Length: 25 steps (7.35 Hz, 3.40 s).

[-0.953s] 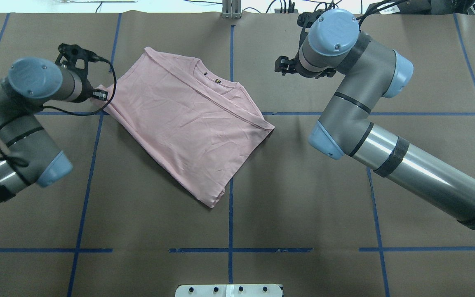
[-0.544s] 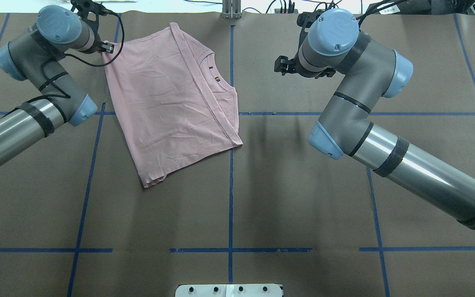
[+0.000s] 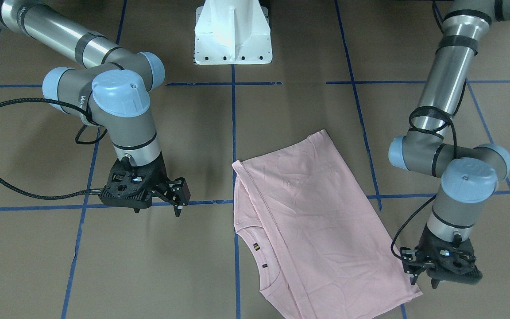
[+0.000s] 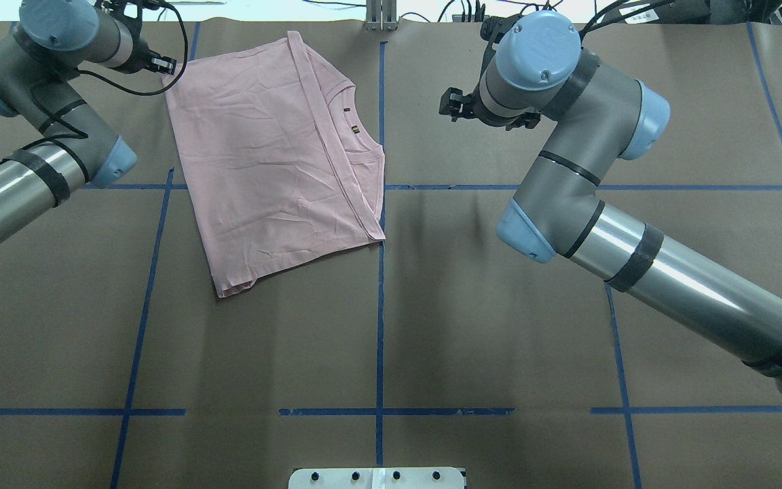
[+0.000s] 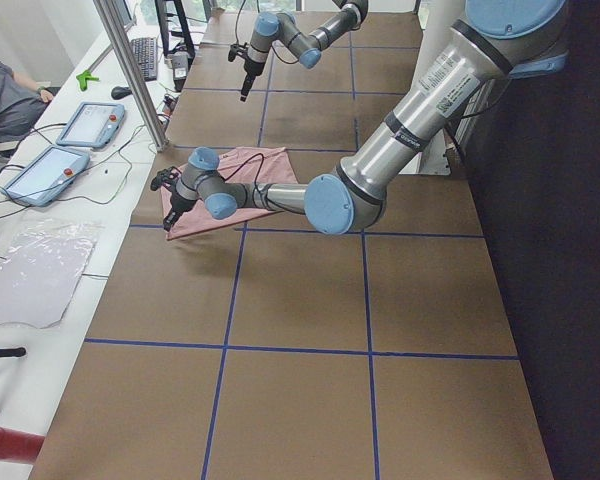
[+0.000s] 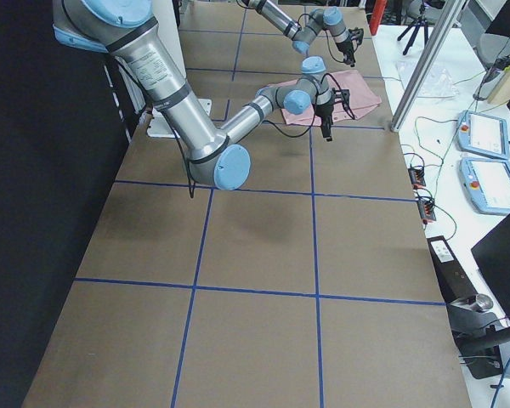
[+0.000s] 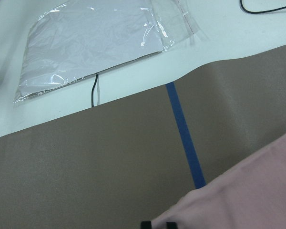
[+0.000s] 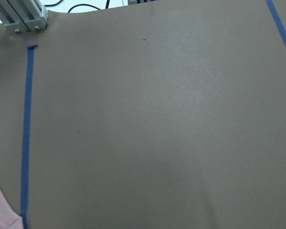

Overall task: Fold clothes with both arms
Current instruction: 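Reach the right gripper to the middle of the folded shirt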

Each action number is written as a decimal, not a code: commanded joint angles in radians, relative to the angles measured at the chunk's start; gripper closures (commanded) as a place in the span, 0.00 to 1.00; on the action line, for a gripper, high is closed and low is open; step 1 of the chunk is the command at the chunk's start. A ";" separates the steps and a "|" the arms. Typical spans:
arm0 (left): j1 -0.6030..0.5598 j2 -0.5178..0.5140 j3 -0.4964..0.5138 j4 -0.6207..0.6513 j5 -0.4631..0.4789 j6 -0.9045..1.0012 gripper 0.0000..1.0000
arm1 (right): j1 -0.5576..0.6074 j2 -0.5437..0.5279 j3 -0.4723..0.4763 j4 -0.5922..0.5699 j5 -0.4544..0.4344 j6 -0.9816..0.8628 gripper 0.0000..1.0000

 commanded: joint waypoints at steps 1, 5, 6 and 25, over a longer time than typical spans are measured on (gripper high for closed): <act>-0.019 0.058 -0.091 -0.009 -0.071 0.005 0.00 | -0.049 0.105 -0.058 -0.005 -0.005 0.180 0.12; -0.017 0.058 -0.098 -0.011 -0.071 0.002 0.00 | -0.178 0.261 -0.228 -0.013 -0.066 0.306 0.21; -0.017 0.059 -0.101 -0.013 -0.071 0.001 0.00 | -0.198 0.265 -0.250 -0.011 -0.080 0.311 0.24; -0.013 0.085 -0.150 -0.014 -0.071 -0.004 0.00 | -0.300 0.233 -0.266 -0.013 -0.143 0.412 1.00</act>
